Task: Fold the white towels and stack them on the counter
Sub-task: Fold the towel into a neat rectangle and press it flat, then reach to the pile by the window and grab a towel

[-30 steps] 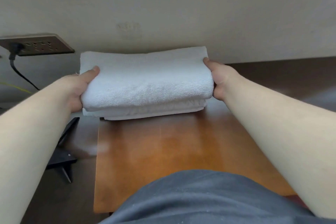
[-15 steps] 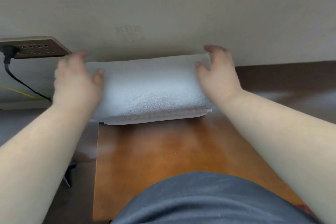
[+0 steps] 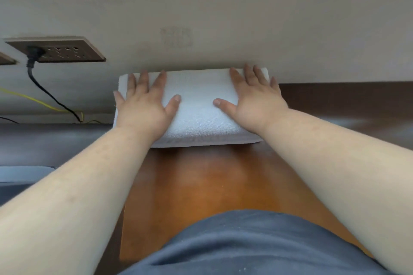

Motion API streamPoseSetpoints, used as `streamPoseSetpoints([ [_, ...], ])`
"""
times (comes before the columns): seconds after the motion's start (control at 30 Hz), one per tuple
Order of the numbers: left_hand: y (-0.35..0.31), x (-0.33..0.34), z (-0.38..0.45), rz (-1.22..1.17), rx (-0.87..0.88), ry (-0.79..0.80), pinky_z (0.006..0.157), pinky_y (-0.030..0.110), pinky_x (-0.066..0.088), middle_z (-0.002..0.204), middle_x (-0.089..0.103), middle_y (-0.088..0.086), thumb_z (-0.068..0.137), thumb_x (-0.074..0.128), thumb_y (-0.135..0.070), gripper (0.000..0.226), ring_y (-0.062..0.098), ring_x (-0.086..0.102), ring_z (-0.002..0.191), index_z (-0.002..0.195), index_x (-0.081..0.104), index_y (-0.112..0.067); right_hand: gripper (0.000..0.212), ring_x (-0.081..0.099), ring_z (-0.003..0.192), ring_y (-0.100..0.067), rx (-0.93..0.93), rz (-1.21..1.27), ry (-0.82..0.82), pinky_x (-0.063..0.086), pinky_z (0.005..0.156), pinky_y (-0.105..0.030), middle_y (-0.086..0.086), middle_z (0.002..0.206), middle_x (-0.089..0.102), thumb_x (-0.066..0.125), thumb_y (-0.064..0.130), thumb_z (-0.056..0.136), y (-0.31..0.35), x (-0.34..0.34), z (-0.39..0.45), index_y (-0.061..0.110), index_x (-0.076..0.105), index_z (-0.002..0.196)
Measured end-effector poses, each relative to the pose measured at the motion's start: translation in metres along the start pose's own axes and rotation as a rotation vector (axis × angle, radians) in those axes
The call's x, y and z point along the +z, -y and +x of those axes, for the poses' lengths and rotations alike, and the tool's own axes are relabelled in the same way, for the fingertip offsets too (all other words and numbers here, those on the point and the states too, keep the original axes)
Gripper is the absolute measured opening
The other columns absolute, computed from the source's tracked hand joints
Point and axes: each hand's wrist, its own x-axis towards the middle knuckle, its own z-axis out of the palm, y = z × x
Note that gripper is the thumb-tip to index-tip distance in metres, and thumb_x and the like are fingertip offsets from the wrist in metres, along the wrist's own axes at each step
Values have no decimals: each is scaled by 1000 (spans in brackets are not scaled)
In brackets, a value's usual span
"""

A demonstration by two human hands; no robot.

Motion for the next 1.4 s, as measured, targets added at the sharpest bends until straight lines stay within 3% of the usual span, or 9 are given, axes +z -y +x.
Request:
streamPoseSetpoints([
  [0.17,2,-6,-2,-35,-25,58,113,64,12,163,3,3,86,14,-72,75,29,-2,148,152,3,-38,101,-7,151,-23,8,30,55,3,119,-55,-5,165,-4,10,89,74,-2,2,-1,30,0,156],
  [0.27,-7,-18,-5,46,-60,112,114,63,7,163,0,5,90,17,-69,74,31,-4,148,153,0,-35,95,-8,151,-23,-24,133,70,3,120,-54,-4,165,-4,18,84,80,-8,-9,-7,29,3,157],
  [0.37,-28,-38,-14,120,-32,84,115,58,11,160,9,14,94,26,-59,72,35,3,147,154,4,-27,89,-3,151,-24,-77,206,-28,4,120,-52,-5,165,1,26,77,86,-20,-28,-27,26,10,156],
  [0.47,-67,-63,-34,120,112,23,116,52,16,158,17,16,95,37,-56,72,35,9,146,154,14,-24,84,2,151,-24,-95,206,-137,7,120,-51,-6,164,10,30,73,89,-41,-54,-58,23,17,155],
  [0.7,-201,-133,-98,20,425,-5,118,49,16,159,24,3,94,43,-56,66,27,16,146,151,26,-28,84,2,151,-23,130,139,-214,10,120,-49,-3,164,15,29,74,89,-143,-127,-162,22,20,155],
  [0.93,-351,-185,-194,16,731,-120,119,46,13,159,23,-2,94,46,-54,64,24,14,148,150,26,-33,80,2,151,-29,386,-16,-223,12,119,-51,-4,162,18,35,73,90,-276,-188,-345,25,26,154],
  [1.1,-459,-213,-272,6,840,-200,118,46,19,156,27,-2,92,48,-57,63,25,25,144,148,30,-34,75,6,150,-29,549,-22,-333,14,119,-51,-4,159,26,40,70,89,-358,-224,-491,26,32,150],
  [1.27,-571,-207,-356,-93,930,-136,118,46,17,158,25,0,92,49,-53,64,25,22,145,149,29,-32,74,12,147,-30,720,-8,-335,15,119,-48,-7,155,30,41,68,89,-433,-209,-610,24,35,148],
  [1.4,-634,-185,-397,-155,959,-105,118,48,18,156,27,0,91,51,-53,66,22,24,144,149,30,-29,78,10,149,-29,833,50,-374,16,119,-46,-6,160,23,43,66,91,-484,-202,-668,22,28,153],
])
